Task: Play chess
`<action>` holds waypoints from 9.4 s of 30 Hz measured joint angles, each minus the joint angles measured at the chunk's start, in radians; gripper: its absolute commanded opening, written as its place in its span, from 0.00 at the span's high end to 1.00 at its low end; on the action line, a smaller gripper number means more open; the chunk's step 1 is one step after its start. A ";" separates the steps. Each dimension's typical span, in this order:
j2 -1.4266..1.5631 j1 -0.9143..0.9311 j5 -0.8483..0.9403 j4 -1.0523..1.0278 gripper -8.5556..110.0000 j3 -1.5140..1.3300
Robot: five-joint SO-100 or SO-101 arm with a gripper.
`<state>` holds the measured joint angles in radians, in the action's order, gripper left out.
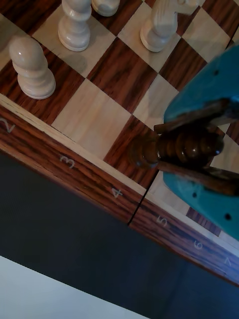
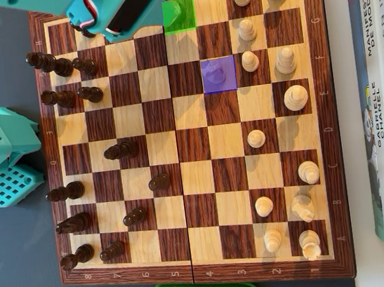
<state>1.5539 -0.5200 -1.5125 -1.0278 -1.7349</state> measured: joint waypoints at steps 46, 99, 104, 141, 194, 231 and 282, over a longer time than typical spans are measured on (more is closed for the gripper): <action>0.275 0.834 0.110 -0.445 0.90 0.035; -0.555 1.123 0.351 -0.442 0.81 0.824; -0.555 1.123 0.351 -0.442 0.81 0.824; 0.382 0.623 0.181 -0.445 0.81 0.061; -0.052 0.290 0.138 -0.100 0.81 0.137; -0.178 0.268 0.138 -0.100 0.81 0.189; -0.187 0.287 0.138 -0.100 0.91 0.209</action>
<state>1.3668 -0.2332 -1.3744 -1.1275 -1.5263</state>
